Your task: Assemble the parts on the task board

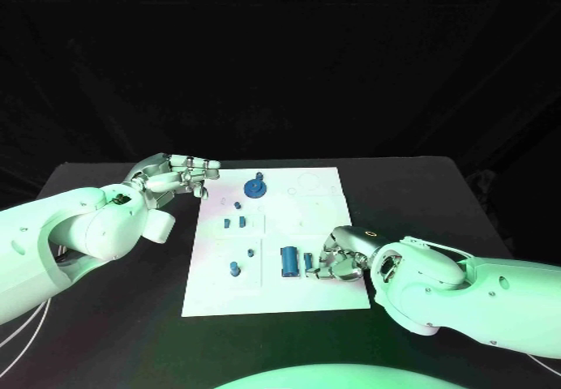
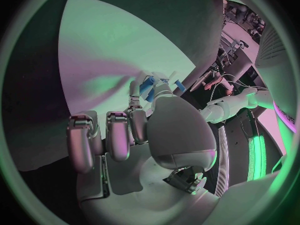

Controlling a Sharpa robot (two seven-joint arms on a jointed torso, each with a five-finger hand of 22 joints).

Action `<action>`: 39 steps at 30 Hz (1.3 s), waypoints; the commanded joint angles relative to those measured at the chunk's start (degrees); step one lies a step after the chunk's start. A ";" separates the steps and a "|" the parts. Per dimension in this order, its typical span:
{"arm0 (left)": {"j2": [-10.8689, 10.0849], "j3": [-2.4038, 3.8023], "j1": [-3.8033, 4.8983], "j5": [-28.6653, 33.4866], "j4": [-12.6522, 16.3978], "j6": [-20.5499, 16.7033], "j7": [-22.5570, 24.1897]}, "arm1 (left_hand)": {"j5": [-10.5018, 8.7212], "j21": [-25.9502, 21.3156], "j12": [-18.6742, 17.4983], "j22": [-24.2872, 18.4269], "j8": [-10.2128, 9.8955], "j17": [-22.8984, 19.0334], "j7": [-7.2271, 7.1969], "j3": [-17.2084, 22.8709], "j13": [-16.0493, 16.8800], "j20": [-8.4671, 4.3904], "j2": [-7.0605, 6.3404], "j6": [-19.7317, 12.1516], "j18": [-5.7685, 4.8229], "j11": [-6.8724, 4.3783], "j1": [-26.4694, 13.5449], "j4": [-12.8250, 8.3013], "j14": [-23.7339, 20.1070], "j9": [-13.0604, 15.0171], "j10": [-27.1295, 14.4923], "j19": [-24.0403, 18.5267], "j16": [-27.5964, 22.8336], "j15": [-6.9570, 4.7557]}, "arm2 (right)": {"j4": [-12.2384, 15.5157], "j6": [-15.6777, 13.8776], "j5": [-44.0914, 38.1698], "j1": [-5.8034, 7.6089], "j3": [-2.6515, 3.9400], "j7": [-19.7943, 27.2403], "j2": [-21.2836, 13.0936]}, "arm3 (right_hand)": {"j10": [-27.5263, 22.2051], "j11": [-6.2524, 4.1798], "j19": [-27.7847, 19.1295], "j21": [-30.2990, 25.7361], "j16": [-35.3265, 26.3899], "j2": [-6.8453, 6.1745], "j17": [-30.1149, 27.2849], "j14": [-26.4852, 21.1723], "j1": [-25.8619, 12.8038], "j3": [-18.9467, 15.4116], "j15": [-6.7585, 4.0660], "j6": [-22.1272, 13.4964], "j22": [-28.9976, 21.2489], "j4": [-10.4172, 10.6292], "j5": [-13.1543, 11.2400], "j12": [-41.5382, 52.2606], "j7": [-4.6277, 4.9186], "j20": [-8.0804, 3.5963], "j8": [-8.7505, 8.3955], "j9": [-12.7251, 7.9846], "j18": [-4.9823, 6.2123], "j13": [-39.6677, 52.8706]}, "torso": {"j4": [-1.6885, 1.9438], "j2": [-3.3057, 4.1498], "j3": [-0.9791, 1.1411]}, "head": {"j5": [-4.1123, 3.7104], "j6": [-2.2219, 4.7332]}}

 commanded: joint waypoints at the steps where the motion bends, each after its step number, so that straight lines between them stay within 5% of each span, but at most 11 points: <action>1: 0.09 0.03 0.04 0.24 0.11 0.89 0.20 | 0.17 -0.30 0.17 -0.08 -0.15 -0.08 0.05 -0.29 0.09 0.29 0.49 -0.01 0.29 0.00 -0.13 0.01 -0.49 -0.09 -0.50 0.09 0.27 -0.03 | -0.30 0.55 -0.98 -0.07 -0.01 0.16 0.31 | 0.86 0.05 5.91 0.28 0.12 0.36 8.64 4.59 0.57 -0.11 -0.40 -0.03 15.01 0.16 -0.36 0.33 0.03 -0.24 0.21 0.07 -0.33 5.21 | -0.02 0.03 0.01 | -0.04 -0.06; 39: 0.01 0.02 0.04 0.21 0.09 0.89 -0.01 | 0.17 -0.32 0.20 -0.10 -0.15 -0.10 0.06 -0.29 0.10 0.28 0.54 -0.02 0.30 0.00 -0.10 -0.02 -0.49 -0.11 -0.53 0.11 0.30 -0.03 | -0.49 -1.24 -1.61 -0.06 0.01 1.65 0.72 | 1.05 0.04 5.92 0.29 0.04 0.74 8.55 4.57 2.11 -1.70 -0.46 -0.05 15.01 0.42 -4.69 0.61 0.06 -0.32 0.56 0.35 -0.33 5.53 | -0.02 0.02 0.05 | -0.07 -0.05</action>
